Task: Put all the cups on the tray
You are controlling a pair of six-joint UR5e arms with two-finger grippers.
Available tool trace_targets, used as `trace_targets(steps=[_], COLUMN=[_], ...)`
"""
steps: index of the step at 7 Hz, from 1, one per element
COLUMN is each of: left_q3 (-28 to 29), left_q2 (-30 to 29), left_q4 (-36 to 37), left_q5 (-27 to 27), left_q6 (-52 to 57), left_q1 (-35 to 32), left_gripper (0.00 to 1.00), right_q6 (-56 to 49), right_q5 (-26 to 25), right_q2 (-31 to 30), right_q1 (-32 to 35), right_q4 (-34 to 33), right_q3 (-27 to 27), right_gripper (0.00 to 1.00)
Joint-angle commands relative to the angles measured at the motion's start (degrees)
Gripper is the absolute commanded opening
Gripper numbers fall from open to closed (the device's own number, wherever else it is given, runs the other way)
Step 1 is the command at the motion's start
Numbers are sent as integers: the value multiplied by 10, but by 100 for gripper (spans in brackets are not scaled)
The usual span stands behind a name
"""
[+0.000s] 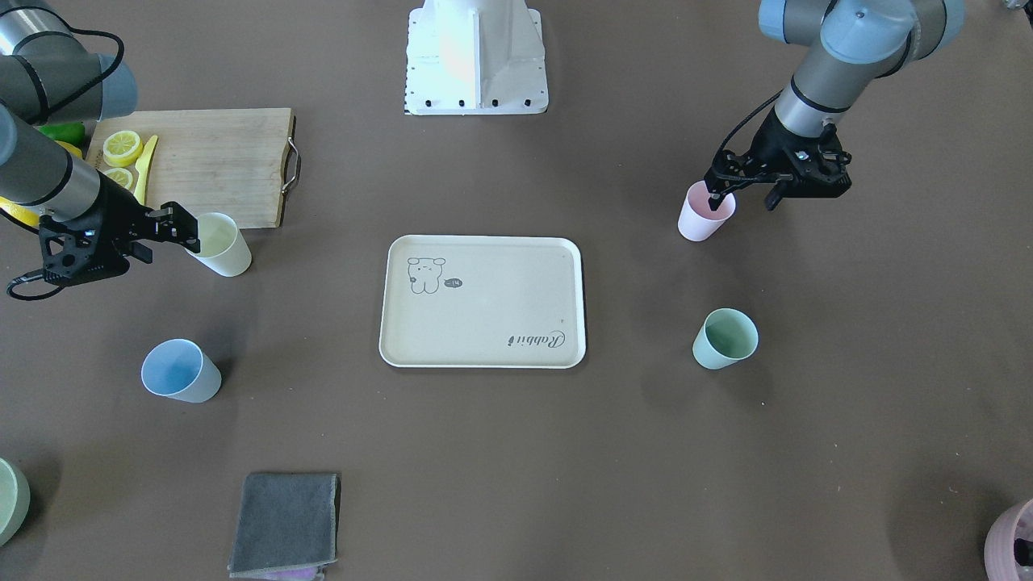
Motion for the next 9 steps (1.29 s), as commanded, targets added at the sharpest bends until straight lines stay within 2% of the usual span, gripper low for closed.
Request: trace_targets(steps=[1,3,5,6,7,8,9], left_q3=[8,24,25,26,28,26,30], left_q2=[0,1,11,12,9,-7,-52], left_q4=[1,0,0,1,2,5,28], left_q5=[1,2,10,10,9,2,-30], left_q6=[-2,-2,0,-2,-2,0,0], left_q1=[10,25,37,40,40,40,40], left_gripper=[95,95,87,50,0,0,0], right_q6=[0,-2,3,39,80,132,183], right_q5=[0,3,49,49,42,18,-21], right_q2=[9,12,51,92,125,150,174], right_q1=[-16,-15,16,15,5,-29,-72], right_q4=[1,2,-19,-46,-59,-59,-56], right_q3=[-13,-4,4,5,3,1,0], right_gripper=[1,0,0,0,0,0,0])
